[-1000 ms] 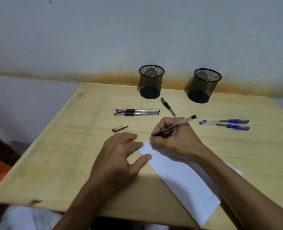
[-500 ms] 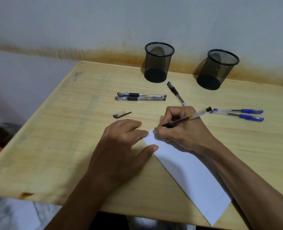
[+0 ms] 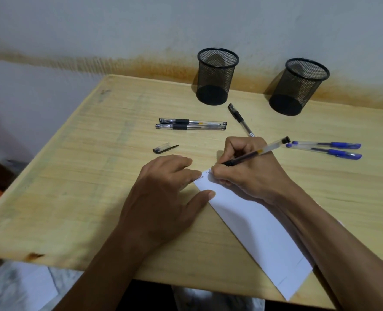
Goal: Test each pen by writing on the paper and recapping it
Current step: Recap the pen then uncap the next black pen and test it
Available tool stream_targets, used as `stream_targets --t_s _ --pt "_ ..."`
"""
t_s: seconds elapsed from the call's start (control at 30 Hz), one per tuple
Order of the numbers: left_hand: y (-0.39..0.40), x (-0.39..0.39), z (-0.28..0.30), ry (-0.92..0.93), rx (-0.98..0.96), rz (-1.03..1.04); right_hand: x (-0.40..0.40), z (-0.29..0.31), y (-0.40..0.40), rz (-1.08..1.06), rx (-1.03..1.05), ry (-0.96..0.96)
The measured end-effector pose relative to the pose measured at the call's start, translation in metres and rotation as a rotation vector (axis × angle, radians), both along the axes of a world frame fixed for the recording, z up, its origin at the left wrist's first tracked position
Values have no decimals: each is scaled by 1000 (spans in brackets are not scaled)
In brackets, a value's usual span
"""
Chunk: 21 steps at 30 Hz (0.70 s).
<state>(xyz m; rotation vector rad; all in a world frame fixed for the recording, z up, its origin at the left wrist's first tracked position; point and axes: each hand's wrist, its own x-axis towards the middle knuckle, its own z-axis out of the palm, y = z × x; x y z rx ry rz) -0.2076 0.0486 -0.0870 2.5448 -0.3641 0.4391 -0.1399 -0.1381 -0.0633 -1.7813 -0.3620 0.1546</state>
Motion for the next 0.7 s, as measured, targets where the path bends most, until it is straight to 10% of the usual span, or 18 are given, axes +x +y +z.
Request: stream_targets --t_s 0.7 --pt "-1 -1 -2 -29 -12 -5 -2 1 1 -6 66 -4"
